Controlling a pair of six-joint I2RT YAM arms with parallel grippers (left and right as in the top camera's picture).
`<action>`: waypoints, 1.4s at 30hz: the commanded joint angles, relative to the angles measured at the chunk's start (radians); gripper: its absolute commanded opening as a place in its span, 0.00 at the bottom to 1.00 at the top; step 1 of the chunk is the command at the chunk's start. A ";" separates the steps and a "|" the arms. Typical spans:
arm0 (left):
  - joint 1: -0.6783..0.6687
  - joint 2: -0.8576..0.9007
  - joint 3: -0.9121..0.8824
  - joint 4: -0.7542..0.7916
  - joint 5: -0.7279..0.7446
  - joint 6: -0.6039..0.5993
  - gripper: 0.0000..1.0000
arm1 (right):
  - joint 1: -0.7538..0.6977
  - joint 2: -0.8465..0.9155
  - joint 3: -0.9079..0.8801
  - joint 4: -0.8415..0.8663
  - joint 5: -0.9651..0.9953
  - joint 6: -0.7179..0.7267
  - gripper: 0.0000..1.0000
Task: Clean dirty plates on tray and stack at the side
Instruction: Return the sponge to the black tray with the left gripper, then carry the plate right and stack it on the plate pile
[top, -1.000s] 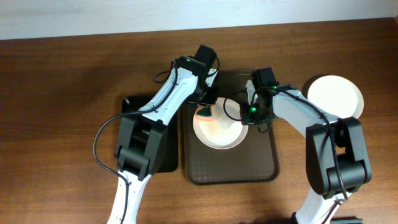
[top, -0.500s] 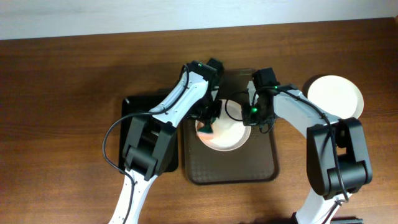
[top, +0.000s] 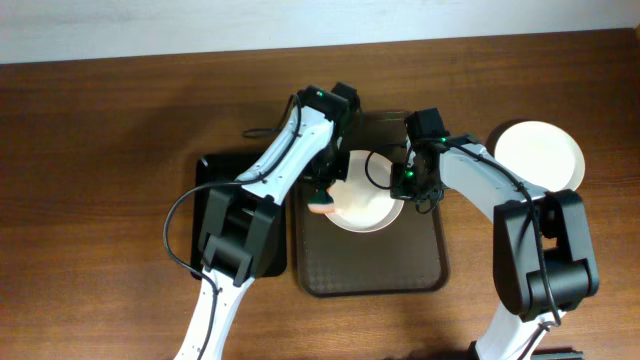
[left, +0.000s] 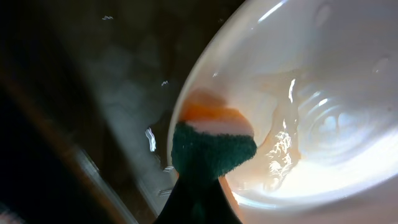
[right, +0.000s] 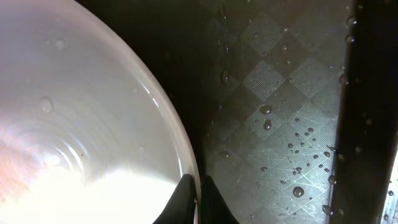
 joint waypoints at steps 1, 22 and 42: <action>0.061 0.013 0.173 -0.103 -0.117 -0.010 0.00 | -0.007 0.026 -0.023 -0.023 0.110 0.018 0.04; 0.301 -0.536 -0.869 0.484 -0.052 0.084 0.00 | -0.007 0.024 -0.023 -0.014 -0.030 -0.201 0.04; 0.311 -0.914 -0.883 0.483 -0.126 0.105 0.68 | -0.405 -0.548 0.026 -0.049 0.486 -0.132 0.04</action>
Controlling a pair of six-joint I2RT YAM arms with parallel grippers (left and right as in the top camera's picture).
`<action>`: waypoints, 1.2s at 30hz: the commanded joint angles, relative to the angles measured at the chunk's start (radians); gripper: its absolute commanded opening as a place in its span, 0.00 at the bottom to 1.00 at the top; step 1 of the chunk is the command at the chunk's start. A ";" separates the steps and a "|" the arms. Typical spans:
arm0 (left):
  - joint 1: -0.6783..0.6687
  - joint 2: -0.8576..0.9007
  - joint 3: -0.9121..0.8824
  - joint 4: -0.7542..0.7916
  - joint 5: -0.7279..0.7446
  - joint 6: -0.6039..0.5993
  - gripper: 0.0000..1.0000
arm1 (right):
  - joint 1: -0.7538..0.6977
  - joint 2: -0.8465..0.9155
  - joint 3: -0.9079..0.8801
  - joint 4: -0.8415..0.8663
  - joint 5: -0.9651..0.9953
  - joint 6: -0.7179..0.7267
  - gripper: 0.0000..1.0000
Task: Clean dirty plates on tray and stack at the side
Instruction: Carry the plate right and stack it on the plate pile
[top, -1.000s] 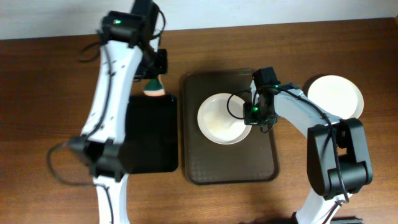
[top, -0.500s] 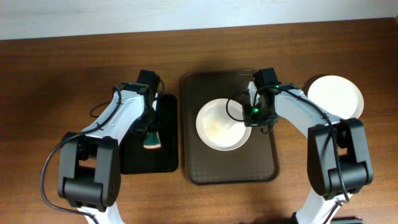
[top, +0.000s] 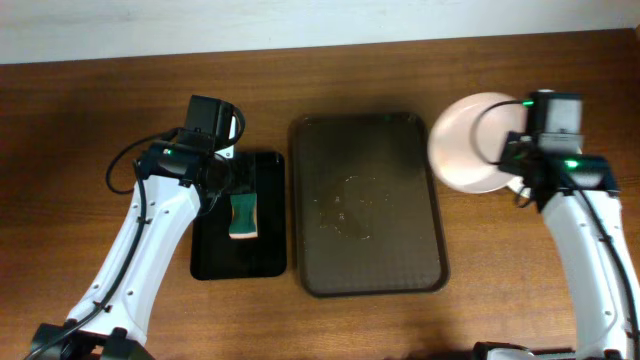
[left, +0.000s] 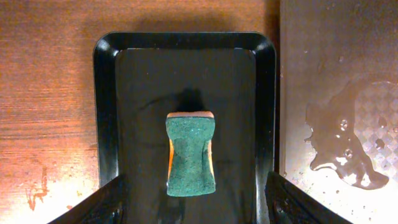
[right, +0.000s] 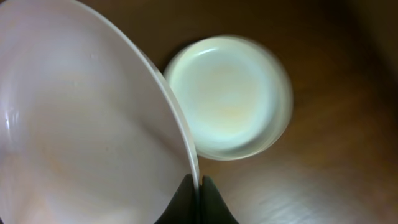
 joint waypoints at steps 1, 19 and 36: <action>0.005 -0.017 0.000 0.001 -0.010 -0.001 0.69 | -0.148 -0.010 0.015 0.050 0.001 -0.065 0.04; 0.541 -0.515 0.023 -0.161 0.080 -0.024 1.00 | 1.066 0.374 0.019 0.594 0.163 -0.407 0.04; 0.541 -0.515 0.023 -0.191 0.080 -0.024 1.00 | 1.188 0.372 0.019 1.227 0.528 -1.162 0.04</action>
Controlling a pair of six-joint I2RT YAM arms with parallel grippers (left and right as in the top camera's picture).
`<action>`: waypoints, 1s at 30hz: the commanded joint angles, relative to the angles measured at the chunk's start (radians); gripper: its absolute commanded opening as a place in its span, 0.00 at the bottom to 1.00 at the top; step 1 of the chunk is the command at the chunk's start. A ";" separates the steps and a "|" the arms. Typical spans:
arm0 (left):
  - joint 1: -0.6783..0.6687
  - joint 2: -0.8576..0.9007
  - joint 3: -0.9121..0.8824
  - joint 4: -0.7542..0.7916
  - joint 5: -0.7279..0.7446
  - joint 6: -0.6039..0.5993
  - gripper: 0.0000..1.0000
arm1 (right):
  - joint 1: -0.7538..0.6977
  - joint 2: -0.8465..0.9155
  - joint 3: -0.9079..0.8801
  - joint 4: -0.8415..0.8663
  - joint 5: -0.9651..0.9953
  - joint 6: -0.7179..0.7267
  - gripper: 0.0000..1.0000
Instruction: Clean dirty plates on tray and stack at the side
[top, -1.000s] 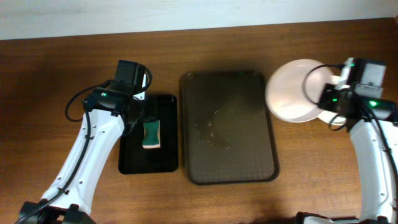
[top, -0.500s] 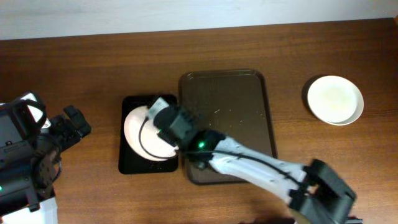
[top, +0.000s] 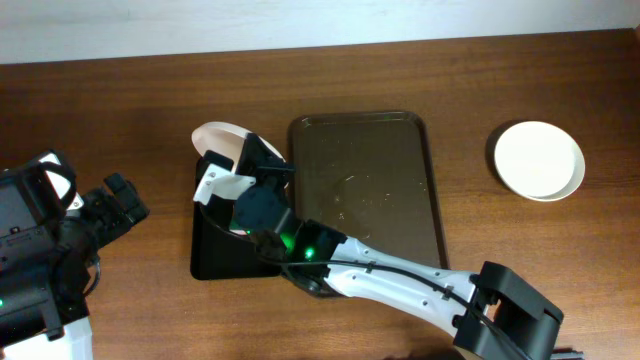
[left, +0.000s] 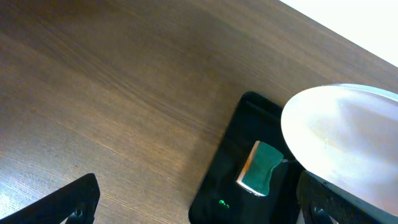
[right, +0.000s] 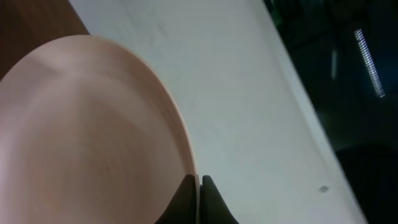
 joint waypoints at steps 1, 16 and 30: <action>0.003 -0.010 0.008 0.002 0.004 0.002 1.00 | 0.029 -0.032 0.015 0.046 0.044 -0.089 0.04; 0.003 -0.010 0.008 0.002 0.004 0.002 1.00 | -0.644 -0.292 0.015 -0.727 -0.456 0.911 0.04; 0.002 -0.010 0.008 0.002 0.004 0.002 1.00 | -1.783 -0.008 0.014 -0.925 -0.980 1.353 0.04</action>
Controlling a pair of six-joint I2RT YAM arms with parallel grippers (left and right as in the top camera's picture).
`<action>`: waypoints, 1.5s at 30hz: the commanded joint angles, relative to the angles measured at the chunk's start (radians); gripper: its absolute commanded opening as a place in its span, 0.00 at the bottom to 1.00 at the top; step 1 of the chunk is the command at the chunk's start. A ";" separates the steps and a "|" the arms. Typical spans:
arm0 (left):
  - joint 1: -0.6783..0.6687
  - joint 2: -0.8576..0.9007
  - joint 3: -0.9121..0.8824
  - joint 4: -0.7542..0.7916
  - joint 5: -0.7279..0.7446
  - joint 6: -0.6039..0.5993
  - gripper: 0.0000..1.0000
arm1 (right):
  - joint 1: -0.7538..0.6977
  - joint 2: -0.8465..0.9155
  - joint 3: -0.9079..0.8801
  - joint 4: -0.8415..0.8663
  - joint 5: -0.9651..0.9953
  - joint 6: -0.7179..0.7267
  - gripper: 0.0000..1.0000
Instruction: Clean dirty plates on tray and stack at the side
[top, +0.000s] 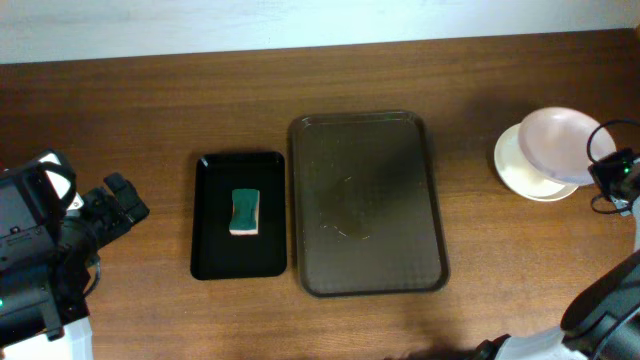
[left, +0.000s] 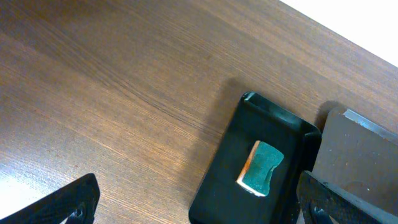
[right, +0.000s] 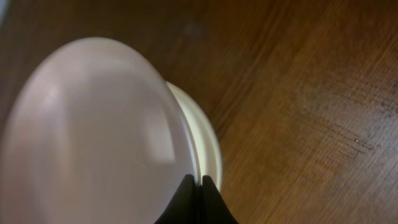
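A pale pink plate (top: 560, 140) hangs tilted at the table's right end, just above a white plate (top: 518, 172) that lies on the wood. My right gripper (right: 199, 185) is shut on the pink plate's (right: 93, 124) rim, with the white plate's (right: 210, 149) edge showing beneath it. The brown tray (top: 365, 270) in the middle holds no plates, only wet streaks. A green sponge (top: 245, 212) lies in the small black tray (top: 212, 262). My left gripper (left: 199, 204) is open wide, high up at the far left, holding nothing.
The left arm's body (top: 40, 250) fills the table's front left corner. Bare wood lies between the brown tray and the plates at the right. The back wall edge runs along the top of the overhead view.
My right gripper with the pink plate was over the black tray's far end at the left; now it holds the plate above the white plate at the right. The left arm has not moved.
First my left gripper pressed the sponge into the plate on the brown tray while my right held its rim. Then the sponge lay in the black tray and the plate hung near the white plate. Later the plate was at the left; now over the white plate.
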 joint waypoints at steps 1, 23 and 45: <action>0.002 -0.010 0.008 0.002 0.004 0.002 1.00 | -0.002 0.089 0.004 0.019 -0.034 0.010 0.04; 0.003 -0.010 0.008 0.002 0.004 0.002 1.00 | 1.463 -0.152 0.008 -0.154 0.296 -0.328 0.57; 0.002 -0.010 0.008 0.002 0.004 0.002 1.00 | 1.109 -0.704 0.040 -0.381 0.200 -0.459 0.98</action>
